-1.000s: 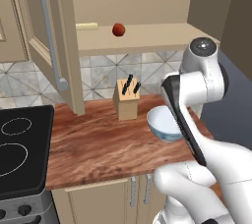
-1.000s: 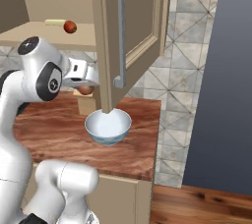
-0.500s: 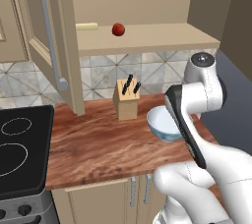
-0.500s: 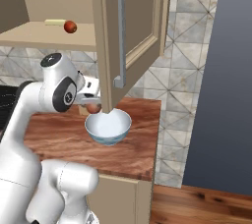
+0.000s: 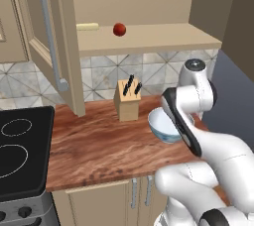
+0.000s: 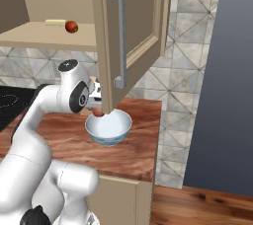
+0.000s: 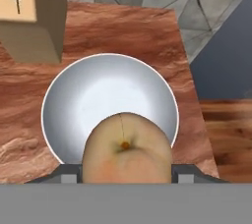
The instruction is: Open the cabinet. Pick the apple and peach from the cabinet and place them into the bowl. Then close the cabinet.
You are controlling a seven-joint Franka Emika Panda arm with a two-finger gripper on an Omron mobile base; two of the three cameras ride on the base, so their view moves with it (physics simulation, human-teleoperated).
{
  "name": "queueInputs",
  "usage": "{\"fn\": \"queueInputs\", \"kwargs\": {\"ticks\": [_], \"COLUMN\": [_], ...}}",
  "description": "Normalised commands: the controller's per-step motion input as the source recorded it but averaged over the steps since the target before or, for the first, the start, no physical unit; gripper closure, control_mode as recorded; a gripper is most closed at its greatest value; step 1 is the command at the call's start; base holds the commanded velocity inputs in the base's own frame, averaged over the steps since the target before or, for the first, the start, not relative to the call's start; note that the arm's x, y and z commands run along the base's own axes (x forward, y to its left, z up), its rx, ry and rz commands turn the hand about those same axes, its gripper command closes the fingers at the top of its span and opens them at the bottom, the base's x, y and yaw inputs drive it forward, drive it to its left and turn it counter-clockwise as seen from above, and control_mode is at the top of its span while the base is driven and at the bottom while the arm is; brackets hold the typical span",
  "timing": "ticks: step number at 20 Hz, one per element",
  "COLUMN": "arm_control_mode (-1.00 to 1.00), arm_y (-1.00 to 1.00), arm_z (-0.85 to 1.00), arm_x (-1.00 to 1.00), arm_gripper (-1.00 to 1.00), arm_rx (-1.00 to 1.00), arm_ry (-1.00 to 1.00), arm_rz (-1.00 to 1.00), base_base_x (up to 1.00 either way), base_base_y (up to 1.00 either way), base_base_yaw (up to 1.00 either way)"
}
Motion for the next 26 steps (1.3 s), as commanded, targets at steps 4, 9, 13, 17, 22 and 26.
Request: {"fn": "queueInputs", "kwargs": {"ticks": [4, 9, 13, 17, 22, 26], "arm_control_mode": [-1.00, -1.00, -1.00, -1.00, -1.00, -1.00], "arm_y": [0.00, 0.00, 0.00, 0.00, -0.03, 0.00], "arm_z": [-0.35, -0.51, -0.52, -0.38, -0.13, 0.00], "arm_x": [0.61, 0.42, 0.38, 0.43, 0.15, 0.00], "arm_gripper": [1.00, 1.00, 1.00, 1.00, -1.00, -1.00], "arm_rx": [0.05, 0.00, 0.00, 0.00, 0.00, 0.00], "arm_ry": [0.03, 0.01, 0.00, 0.00, -0.01, 0.00], "arm_rz": [0.00, 0.00, 0.00, 0.00, 0.00, 0.00], "base_base_x": [0.00, 0.00, 0.00, 0.00, 0.00, 0.00], "base_base_y": [0.00, 0.00, 0.00, 0.00, 0.00, 0.00], "base_base_yaw": [0.00, 0.00, 0.00, 0.00, 0.00, 0.00]}}
